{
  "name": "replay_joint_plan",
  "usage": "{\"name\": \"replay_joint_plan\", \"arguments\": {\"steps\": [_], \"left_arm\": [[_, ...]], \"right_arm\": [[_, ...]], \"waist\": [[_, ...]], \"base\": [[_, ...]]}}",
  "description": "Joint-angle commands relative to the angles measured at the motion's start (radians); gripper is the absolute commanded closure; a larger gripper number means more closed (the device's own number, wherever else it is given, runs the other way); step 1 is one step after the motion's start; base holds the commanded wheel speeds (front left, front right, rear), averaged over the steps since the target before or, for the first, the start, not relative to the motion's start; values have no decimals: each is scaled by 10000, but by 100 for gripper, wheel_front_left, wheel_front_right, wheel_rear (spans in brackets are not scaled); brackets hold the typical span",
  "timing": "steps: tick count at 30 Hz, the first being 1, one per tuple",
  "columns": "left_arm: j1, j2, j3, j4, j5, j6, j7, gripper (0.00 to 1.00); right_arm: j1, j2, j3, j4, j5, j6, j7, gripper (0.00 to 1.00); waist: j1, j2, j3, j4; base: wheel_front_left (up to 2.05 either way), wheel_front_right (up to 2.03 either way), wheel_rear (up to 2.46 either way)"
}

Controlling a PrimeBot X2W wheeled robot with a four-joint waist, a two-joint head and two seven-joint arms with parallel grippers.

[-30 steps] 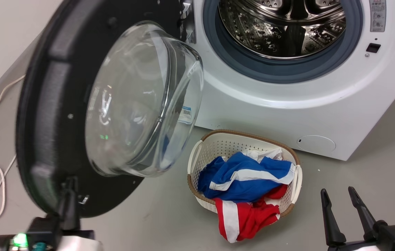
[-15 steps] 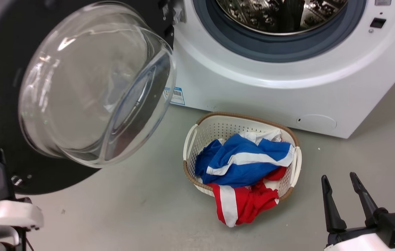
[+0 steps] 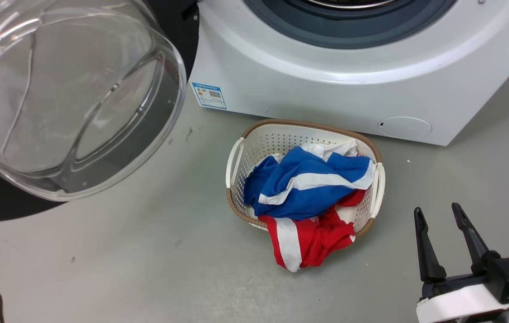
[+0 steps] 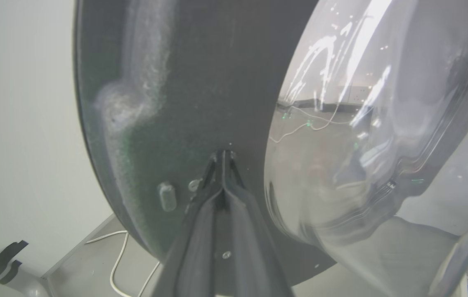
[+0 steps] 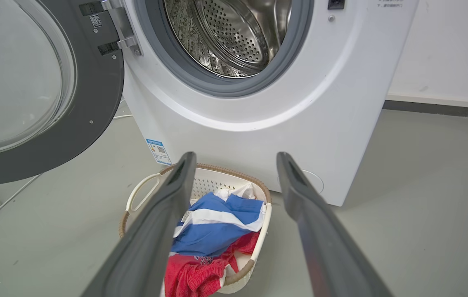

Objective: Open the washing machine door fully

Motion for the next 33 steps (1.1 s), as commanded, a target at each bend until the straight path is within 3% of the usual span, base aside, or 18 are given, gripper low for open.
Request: {"name": "replay_joint_plan", "arguments": {"steps": [1,12,20,26,33], "left_arm": [[-347,201,163,358,-115,-54,-87,100],[-1565,714,378,2299,-274,-439,-362,100],[-2028,820,276,3427,-4,-842,-502,100],[-1501,584,652,2709,608,-1075,-510,100],[-613,-208,830,347,1629,-1191,-498,100]], "right_arm": [[-168,12,7,17,-92,-2,-21,0],[-355,12,-3,105,-169,-2,-22,0],[-137,13,-42,275,-17,-2,-22,0],[116,13,-72,244,169,-2,-22,0],[478,13,-258,-6,231,-2,-22,0]], "waist": [[-1,0,114,-85],[-1,0,294,-320],[-1,0,-235,-400],[-1,0,-958,-434],[-1,0,-1758,-472]], "base": [[0,0,0],[0,0,0],[0,0,0],[0,0,0],[0,0,0]]}}
